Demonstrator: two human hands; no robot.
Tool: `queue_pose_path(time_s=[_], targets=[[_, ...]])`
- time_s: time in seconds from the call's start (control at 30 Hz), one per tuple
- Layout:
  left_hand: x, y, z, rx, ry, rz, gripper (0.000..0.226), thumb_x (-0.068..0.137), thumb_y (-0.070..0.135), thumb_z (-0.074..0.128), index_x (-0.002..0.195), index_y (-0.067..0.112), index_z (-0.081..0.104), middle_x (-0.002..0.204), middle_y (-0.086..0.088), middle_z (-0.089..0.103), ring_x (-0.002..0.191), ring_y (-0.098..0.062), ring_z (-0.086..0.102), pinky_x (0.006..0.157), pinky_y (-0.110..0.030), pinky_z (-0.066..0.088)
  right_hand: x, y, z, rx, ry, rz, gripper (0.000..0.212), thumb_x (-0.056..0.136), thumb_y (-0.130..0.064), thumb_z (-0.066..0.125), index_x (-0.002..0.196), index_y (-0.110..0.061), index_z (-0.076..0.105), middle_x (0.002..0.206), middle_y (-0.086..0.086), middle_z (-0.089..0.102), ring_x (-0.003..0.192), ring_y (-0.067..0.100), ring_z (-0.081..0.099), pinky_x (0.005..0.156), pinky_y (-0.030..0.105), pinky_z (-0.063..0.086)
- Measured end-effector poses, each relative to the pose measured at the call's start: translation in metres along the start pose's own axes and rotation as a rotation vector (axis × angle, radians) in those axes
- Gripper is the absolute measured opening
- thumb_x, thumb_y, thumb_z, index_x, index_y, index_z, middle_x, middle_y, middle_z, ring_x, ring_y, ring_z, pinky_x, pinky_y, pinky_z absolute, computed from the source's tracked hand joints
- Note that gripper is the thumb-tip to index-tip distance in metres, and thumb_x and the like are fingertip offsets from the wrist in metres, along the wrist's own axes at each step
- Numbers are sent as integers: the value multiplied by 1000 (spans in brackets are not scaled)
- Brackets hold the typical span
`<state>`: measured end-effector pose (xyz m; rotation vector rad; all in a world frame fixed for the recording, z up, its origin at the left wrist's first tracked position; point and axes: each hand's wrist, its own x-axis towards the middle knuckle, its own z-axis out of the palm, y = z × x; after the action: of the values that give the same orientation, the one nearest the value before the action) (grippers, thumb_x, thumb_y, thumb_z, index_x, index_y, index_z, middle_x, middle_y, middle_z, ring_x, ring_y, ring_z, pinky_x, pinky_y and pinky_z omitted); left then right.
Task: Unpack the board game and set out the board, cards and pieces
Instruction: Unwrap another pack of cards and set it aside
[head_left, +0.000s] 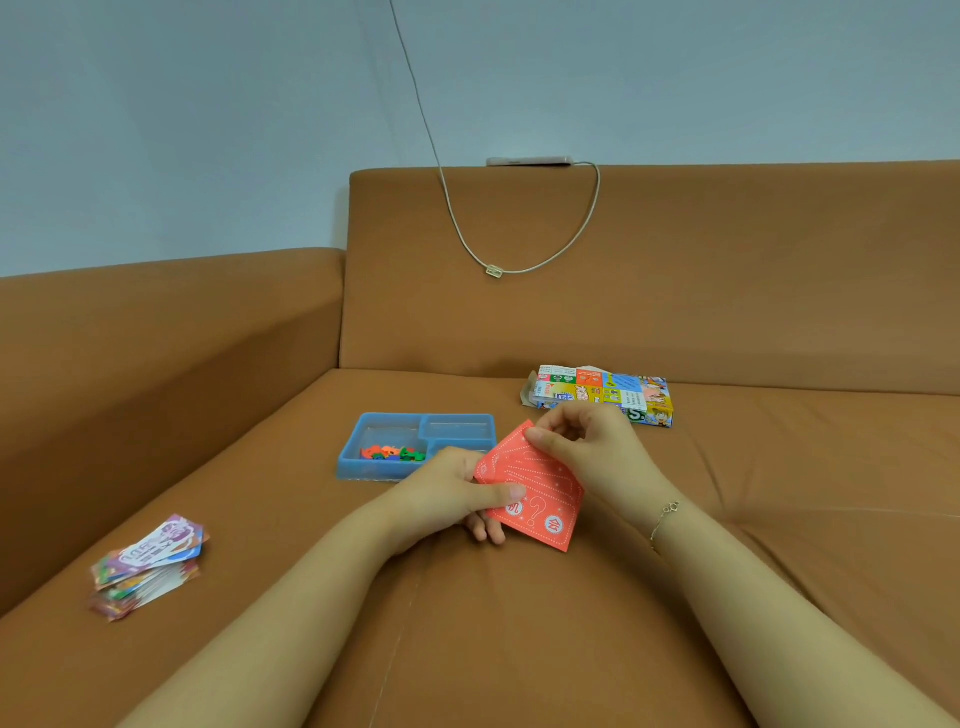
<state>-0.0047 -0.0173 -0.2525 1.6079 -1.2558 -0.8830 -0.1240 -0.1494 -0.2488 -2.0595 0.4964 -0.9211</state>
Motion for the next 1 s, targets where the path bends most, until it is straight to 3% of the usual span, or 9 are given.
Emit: queue_pose_path(time_s=[0.23,0.3,0.37,0.47,0.63,0.73,1.0], targets=[[-3,4,1,-16,-4,2,12,92,17,60,81,12,60,54,3,66,44,-4,58,48,-11,43,0,0,-7,27,-77,17,15,84,-6,69,77,-19,65,74,-2,63,64,6,54,58,10,43],[-3,3,1,-23,12,-4,13,92,18,60,80,13,60,55,2,66,44,-4,58,47,-11,42,0,2,-9,30,-71,49,7,81,-15,74,80,-17,67,75,0,64,66,8,55,59,14,45],[-3,3,0,-30,26,-8,13,92,19,61,80,13,60,55,1,66,43,-4,57,46,-10,41,-1,4,-10,-2,-42,68,14,78,-23,77,74,-14,67,72,3,66,64,10,55,59,22,46],[-3,4,1,-33,34,-2,14,92,17,60,79,14,58,53,3,65,42,-3,57,45,-9,40,-2,4,-10,-4,6,74,21,78,-23,77,65,-14,63,66,2,65,59,11,55,57,25,47],[-2,2,0,-44,75,19,13,92,18,60,81,12,59,55,1,65,43,-3,57,47,-10,42,-5,4,-12,8,58,125,28,73,-25,81,65,-9,59,71,14,68,62,19,63,58,31,55],[-2,2,0,-47,91,29,13,93,17,59,80,12,58,53,4,65,43,-2,57,46,-9,41,-6,3,-12,22,34,104,27,73,-22,80,66,-7,60,67,12,67,61,19,61,61,33,53],[2,-3,-3,-106,84,31,9,91,19,62,86,12,62,59,0,67,49,-6,61,49,-13,45,-5,0,-12,58,12,-24,17,79,-12,75,68,-14,62,67,2,64,59,7,54,57,18,45]])
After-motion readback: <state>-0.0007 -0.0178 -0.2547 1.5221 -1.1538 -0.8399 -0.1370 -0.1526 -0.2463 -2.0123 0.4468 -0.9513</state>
